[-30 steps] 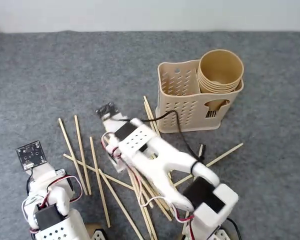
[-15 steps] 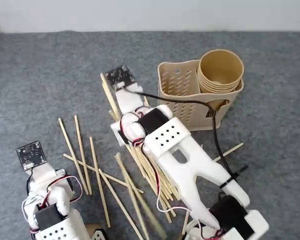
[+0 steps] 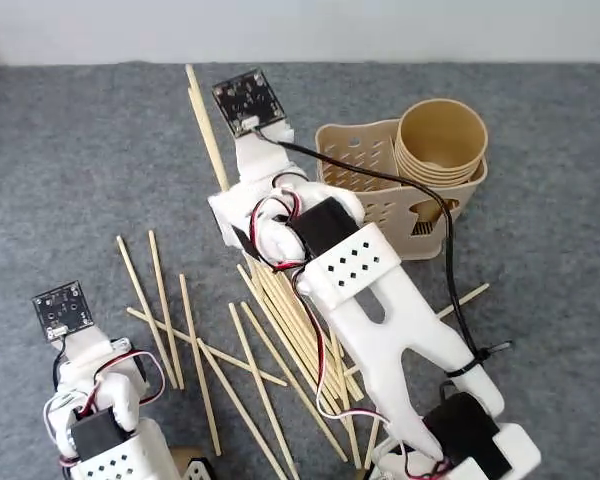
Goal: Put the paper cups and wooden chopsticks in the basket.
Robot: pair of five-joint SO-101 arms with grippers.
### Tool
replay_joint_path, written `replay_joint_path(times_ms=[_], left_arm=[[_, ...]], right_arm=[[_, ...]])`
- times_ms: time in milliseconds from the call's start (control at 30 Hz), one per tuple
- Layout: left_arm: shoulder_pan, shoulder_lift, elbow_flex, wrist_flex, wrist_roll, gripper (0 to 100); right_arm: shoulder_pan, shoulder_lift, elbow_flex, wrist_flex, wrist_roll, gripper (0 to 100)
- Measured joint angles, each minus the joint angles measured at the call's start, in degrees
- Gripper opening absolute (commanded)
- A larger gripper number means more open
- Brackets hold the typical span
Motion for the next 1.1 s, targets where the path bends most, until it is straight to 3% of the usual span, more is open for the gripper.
replay_joint_path(times_ms=[500,700,967,1100], left_arm=[[0.00,0.00,0.00,0.00,0.00,2],[0.00,0.00,0.00,0.00,0.00,2],[0.00,0.00,0.00,0.00,0.00,2],[0.00,0.00,0.00,0.00,0.00,2]], right_arm=[[9.23,-6.59,-12.13,-0.09,0.00,0.7],[14.59,-7.30,-12.75,-3.25,5.19,0.7],[16.53,-18.99,-5.36,-4.66,9.76,0.7],[19.96,-23.30,2.46,-10.73,10.29,0.6]])
